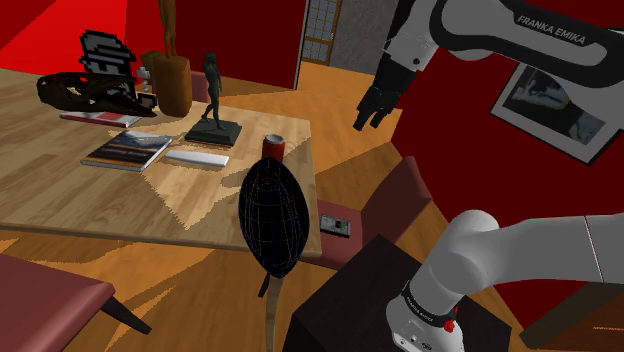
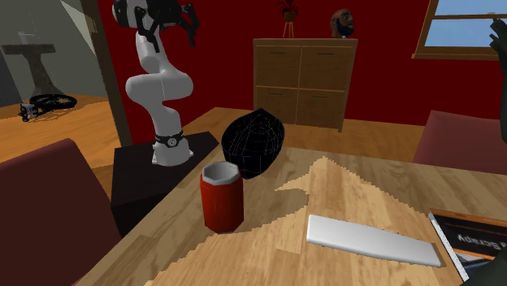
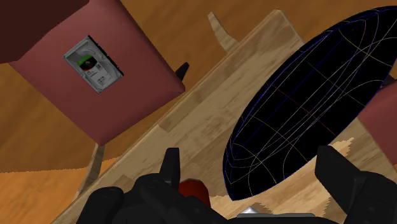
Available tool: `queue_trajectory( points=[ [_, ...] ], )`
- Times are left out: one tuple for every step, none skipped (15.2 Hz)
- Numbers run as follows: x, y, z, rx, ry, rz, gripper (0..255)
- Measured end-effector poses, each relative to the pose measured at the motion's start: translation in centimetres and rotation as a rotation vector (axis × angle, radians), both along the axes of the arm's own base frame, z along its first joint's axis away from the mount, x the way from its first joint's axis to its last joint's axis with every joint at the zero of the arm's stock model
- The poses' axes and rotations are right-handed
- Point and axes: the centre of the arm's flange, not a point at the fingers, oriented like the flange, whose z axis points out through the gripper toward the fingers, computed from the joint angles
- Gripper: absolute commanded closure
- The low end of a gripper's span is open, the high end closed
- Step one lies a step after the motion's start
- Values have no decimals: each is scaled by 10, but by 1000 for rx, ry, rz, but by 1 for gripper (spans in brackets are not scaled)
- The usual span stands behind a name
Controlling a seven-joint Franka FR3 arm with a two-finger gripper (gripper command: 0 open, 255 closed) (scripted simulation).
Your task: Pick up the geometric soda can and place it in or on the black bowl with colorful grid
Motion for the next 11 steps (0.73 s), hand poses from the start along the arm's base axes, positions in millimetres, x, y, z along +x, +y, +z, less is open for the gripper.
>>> queue_trajectory(
  points=[
    [0,0,0,0,0,0,0],
    [6,0,-2,-2,2,1,0],
    [13,0,-8,-5,7,3,0],
    [24,0,-11,-9,11,5,0],
    [36,0,-19,-13,17,7,0],
    [49,2,-21,-17,22,10,0],
    [62,3,-28,-20,28,12,0],
    [74,3,-36,-25,33,14,0],
    [86,2,-40,-29,39,17,0],
    [101,0,-46,-33,44,19,0],
    [114,1,-53,-37,50,21,0]
  ],
)
